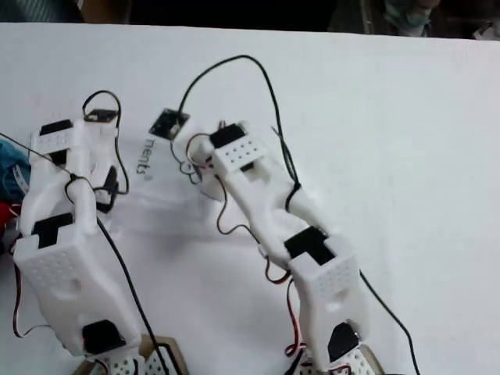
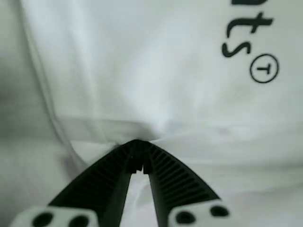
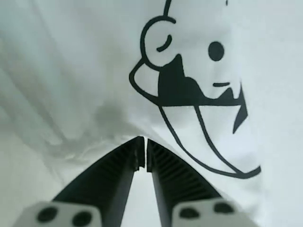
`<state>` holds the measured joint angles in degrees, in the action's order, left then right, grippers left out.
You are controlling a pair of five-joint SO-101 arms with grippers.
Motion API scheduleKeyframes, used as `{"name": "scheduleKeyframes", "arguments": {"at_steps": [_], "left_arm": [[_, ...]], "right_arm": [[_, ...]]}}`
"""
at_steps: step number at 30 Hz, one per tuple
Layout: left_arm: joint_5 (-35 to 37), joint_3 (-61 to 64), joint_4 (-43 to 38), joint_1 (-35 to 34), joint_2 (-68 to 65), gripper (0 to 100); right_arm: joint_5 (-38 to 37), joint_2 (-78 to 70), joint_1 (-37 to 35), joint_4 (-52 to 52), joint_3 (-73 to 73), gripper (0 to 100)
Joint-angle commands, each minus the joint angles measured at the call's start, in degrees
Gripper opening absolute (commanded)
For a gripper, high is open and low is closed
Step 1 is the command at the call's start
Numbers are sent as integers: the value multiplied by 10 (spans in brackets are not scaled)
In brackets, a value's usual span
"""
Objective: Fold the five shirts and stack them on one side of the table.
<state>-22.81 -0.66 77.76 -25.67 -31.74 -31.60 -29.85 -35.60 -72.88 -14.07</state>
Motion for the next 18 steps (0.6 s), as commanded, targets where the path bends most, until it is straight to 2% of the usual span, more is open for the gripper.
{"name": "scheduleKeyframes", "arguments": {"at_steps": [1, 9, 14, 18], "left_arm": [[4, -12, -23, -15, -9, 25], [4, -15, -32, -16, -4, 25], [37, -35, -30, -14, 23, 25], [44, -79, 19, -4, 61, 25]], "right_arm": [[3, 5, -1, -73, -69, 21], [4, 109, 82, -148, -125, 21], [1, 199, 162, -154, -41, 21], [0, 261, 203, -113, 69, 21]]}}
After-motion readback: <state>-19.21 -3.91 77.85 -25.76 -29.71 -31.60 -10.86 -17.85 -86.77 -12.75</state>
